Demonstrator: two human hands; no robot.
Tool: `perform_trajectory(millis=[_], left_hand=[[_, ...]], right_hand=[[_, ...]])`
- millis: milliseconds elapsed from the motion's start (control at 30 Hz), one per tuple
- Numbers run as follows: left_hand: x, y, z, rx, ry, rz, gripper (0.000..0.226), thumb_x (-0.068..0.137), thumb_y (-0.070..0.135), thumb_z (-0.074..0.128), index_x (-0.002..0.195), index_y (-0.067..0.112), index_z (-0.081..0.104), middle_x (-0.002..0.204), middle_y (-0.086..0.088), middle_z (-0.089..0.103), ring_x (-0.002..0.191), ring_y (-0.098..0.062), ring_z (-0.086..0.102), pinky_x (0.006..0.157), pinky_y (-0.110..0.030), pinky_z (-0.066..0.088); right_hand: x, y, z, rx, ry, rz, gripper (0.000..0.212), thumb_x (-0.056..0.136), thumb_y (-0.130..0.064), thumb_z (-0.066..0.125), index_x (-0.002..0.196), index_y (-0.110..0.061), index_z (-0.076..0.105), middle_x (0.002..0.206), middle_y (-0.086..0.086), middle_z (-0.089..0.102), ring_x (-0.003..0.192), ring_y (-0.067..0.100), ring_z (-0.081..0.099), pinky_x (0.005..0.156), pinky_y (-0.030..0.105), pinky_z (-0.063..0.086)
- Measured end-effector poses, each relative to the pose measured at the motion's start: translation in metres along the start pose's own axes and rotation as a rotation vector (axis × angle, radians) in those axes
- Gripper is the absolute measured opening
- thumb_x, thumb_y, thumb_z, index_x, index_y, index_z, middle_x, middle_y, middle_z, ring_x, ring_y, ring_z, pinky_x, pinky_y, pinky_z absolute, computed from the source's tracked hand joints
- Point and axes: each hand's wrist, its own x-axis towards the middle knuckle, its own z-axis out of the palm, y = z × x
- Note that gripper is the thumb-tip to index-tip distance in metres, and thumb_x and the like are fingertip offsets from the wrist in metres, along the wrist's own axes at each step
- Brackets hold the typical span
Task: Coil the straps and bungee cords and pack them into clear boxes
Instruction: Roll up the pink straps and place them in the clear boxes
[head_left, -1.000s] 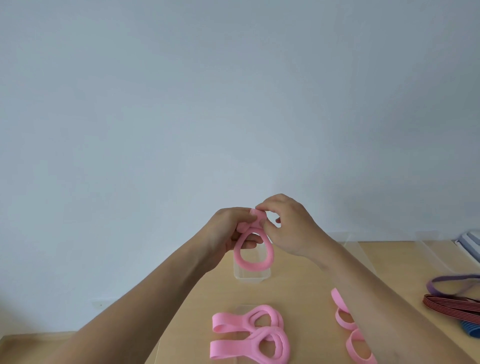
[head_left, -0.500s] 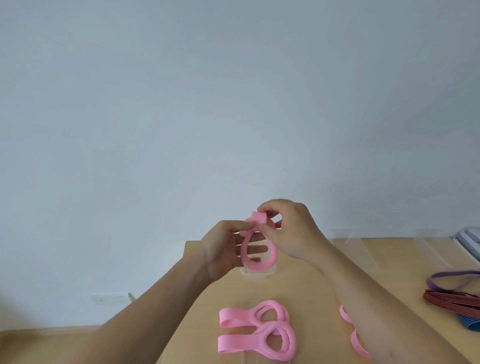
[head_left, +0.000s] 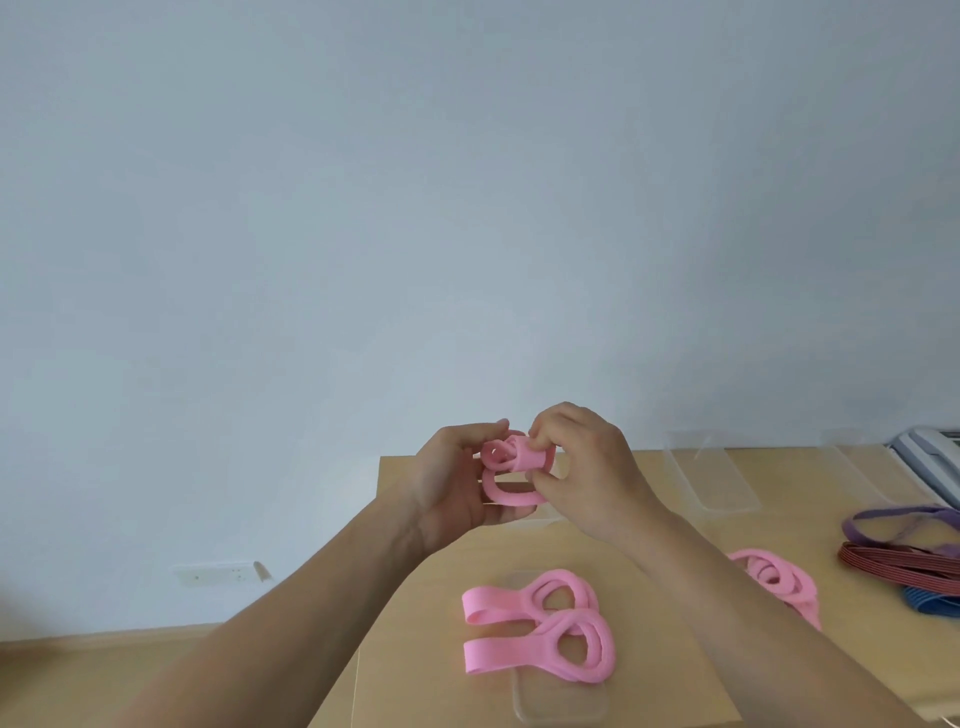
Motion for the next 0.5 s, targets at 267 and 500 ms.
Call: perform_trajectory(millis=[267,500], left_hand=[[0.018,-0.011,-0.009,-0.077,0.061,-0.094,0.042,0.093,0.026,0.065,0.124,-0.002,0.063,0.104,-0.020,0.067,0.097,-0.042,0.065,0.098,-0.056,0.051],[0.049,-0.016,-0.009,-0.056,0.110,-0.119,0.037,0.097,0.025,0.063,0.120,-0.003,0.062,0.111,-0.024,0.064,0.095,-0.045,0.069,0.095,-0.057,0.054]], right_hand=[[-0.026,0.021,0.022,0.048,-0.099,-0.010,0.014,0.074,-0.007,0.078,0.081,-0.013,0.068,0.107,-0.004,0.068,0.098,0.010,0.063,0.086,0.020,0.049],[-0.021,0.055,0.035,0.102,-0.254,0.098,0.036,0.068,-0.020,0.089,0.093,-0.015,0.065,0.113,-0.005,0.070,0.103,0.015,0.065,0.085,0.027,0.052]])
